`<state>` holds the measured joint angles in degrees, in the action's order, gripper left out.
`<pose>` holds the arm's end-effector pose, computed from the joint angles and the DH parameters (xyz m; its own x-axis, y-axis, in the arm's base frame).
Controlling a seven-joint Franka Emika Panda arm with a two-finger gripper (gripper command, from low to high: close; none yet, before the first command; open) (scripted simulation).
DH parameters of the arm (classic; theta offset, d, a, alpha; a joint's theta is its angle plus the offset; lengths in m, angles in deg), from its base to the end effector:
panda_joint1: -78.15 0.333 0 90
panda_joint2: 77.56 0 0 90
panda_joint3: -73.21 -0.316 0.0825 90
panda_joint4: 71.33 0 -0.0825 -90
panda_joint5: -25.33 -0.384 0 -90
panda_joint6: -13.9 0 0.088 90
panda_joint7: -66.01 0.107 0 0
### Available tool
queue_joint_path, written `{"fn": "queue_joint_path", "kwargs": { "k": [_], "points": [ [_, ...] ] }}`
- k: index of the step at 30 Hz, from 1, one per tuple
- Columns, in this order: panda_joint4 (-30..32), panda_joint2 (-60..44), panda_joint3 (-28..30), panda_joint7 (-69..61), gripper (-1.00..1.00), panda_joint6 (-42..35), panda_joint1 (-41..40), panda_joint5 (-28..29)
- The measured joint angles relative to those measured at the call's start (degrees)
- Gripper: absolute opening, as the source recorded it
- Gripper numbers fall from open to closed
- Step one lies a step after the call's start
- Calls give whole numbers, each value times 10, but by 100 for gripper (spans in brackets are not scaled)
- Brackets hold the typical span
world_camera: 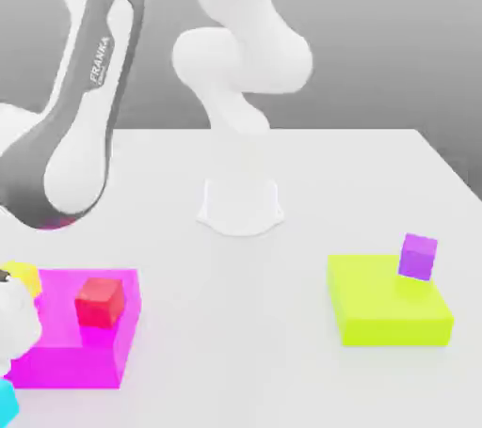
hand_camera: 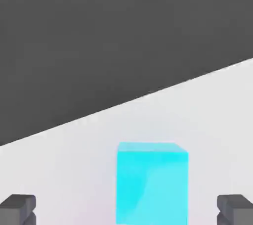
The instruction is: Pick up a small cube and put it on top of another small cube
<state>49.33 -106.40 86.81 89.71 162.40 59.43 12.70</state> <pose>0.4863 -0.3137 0.1806 0.4200 -0.9075 0.0039 -0.9075 -0.4200 -0.0037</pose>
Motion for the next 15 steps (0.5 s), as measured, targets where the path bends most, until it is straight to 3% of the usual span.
{"fn": "queue_joint_path", "kwargs": {
  "k": [2,3,10,15],
  "points": [
    [-9,-41,-13,-10,0,29,-12,-13],
    [-12,-55,-18,-13,-100,40,-16,-18],
    [-12,-55,-18,-14,-100,39,-16,-18],
    [17,35,9,19,-100,-20,9,12]
  ]
}}
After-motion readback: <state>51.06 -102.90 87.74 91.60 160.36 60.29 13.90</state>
